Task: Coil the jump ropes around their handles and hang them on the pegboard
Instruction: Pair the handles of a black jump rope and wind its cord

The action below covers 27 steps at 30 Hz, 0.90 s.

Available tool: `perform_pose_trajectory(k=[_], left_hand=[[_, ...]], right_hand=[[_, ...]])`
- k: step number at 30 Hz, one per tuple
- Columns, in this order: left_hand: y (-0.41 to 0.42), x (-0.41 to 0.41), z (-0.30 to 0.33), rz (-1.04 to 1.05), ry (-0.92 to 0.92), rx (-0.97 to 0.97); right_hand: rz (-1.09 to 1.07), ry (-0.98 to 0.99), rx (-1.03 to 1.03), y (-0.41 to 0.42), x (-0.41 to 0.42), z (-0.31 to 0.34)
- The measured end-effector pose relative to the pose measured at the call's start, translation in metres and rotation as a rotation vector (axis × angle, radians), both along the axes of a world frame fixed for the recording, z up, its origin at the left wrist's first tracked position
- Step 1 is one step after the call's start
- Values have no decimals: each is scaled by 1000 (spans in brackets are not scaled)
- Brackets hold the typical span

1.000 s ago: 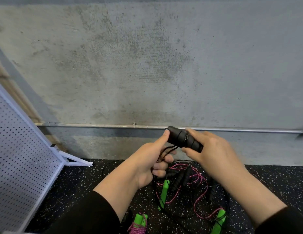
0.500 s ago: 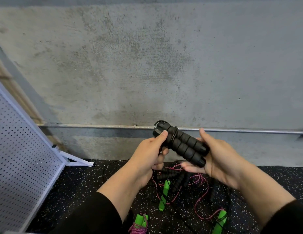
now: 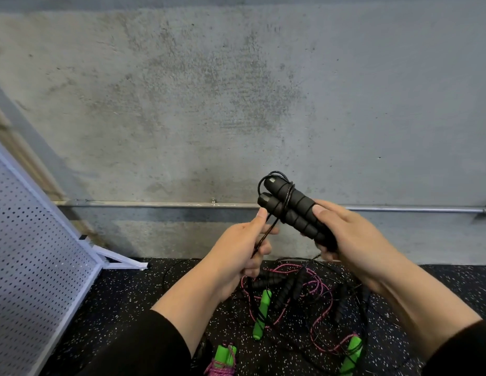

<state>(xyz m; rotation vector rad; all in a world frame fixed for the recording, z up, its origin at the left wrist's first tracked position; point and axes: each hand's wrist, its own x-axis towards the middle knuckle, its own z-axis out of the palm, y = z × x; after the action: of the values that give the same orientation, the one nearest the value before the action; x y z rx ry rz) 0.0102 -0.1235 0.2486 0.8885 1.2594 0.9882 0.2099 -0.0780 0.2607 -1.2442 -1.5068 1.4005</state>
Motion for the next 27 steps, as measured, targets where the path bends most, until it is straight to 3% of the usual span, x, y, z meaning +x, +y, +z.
perform_pose_trajectory(k=[3, 9, 15, 18, 21, 23, 25, 27], left_hand=[[1, -2, -2, -3, 40, -48], [0, 2, 2, -1, -43, -86], [0, 6, -3, 107, -172, -173], [0, 5, -8, 163, -134, -181], [2, 3, -11, 185, -105, -132], [5, 2, -12, 179, -93, -92], [6, 2, -12, 156, -81, -49], [4, 4, -12, 111, -71, -8]], right_hand=[[39, -286, 311, 1, 1, 1], [8, -728, 565, 1, -2, -16], [40, -847, 794, -13, -20, -22], [110, -879, 833, -16, -24, -21], [149, -790, 738, -16, -22, -19], [124, -579, 636, -16, -23, -17], [-24, -280, 418, -17, -25, -12], [-134, 24, 44, -17, -26, -6]])
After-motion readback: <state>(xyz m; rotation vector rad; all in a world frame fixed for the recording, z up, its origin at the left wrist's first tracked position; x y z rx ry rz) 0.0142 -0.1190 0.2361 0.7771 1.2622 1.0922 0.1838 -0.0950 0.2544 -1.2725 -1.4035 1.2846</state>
